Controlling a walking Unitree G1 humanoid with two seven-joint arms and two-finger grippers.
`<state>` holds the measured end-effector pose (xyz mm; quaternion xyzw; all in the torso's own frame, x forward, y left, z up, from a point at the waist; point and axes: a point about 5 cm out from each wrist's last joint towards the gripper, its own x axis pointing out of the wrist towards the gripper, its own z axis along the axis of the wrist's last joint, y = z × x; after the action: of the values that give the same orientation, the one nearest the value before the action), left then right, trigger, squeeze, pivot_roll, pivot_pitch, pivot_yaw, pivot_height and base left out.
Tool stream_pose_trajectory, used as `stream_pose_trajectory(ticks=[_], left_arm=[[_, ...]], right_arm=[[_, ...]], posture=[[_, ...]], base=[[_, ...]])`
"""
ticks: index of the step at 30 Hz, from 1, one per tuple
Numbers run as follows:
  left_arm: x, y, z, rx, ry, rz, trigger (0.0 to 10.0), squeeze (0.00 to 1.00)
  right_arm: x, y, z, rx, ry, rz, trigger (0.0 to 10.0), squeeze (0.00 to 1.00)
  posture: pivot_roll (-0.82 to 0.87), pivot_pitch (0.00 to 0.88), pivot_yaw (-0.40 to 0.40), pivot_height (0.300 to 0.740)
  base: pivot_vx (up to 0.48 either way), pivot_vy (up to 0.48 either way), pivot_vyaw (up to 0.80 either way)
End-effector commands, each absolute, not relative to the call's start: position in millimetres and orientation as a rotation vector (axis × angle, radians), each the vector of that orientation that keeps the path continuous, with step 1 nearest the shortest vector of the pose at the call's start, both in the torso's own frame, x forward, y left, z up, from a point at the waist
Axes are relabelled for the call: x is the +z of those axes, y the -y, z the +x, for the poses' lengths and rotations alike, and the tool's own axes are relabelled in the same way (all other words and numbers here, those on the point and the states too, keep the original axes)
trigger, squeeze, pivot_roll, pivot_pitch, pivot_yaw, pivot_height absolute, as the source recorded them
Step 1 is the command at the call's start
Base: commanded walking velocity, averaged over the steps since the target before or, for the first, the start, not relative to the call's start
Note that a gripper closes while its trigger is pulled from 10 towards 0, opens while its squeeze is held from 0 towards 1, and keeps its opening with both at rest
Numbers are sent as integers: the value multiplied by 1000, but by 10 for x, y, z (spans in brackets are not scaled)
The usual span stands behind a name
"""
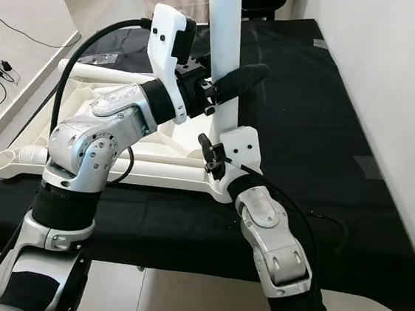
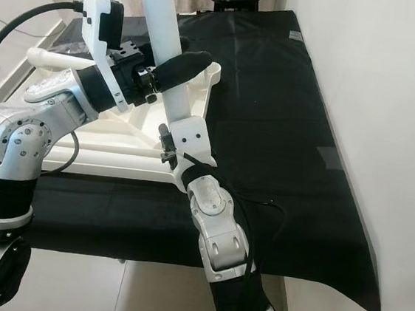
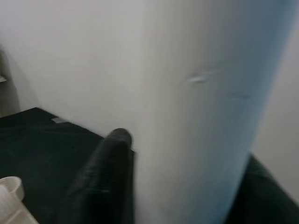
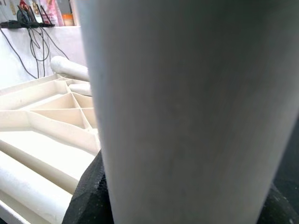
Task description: Building children table
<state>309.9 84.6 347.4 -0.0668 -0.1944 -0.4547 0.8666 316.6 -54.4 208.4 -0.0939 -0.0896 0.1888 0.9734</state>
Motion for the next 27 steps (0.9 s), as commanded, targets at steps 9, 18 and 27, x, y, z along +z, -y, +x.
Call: stream_pose_trajectory(ticks=[9, 18, 27], left_arm=[[3434, -906, 3144, -935, 382, -147, 0, 0], [3437, -910, 3135, -932, 386, -139, 0, 0], [3421, -870, 3091, -956, 384, -104, 0, 0]], right_arm=[[1901, 472, 3190, 545, 57, -152, 10000, 1000], [2284, 633, 3371, 841, 141, -107, 10000, 831], [2520, 689, 3458, 1241, 144, -200, 10000, 0]], posture=[[16, 190, 139, 740], [21, 199, 134, 740], [40, 224, 138, 740]], base=[[0, 0, 0], [0, 0, 0], [0, 0, 0]])
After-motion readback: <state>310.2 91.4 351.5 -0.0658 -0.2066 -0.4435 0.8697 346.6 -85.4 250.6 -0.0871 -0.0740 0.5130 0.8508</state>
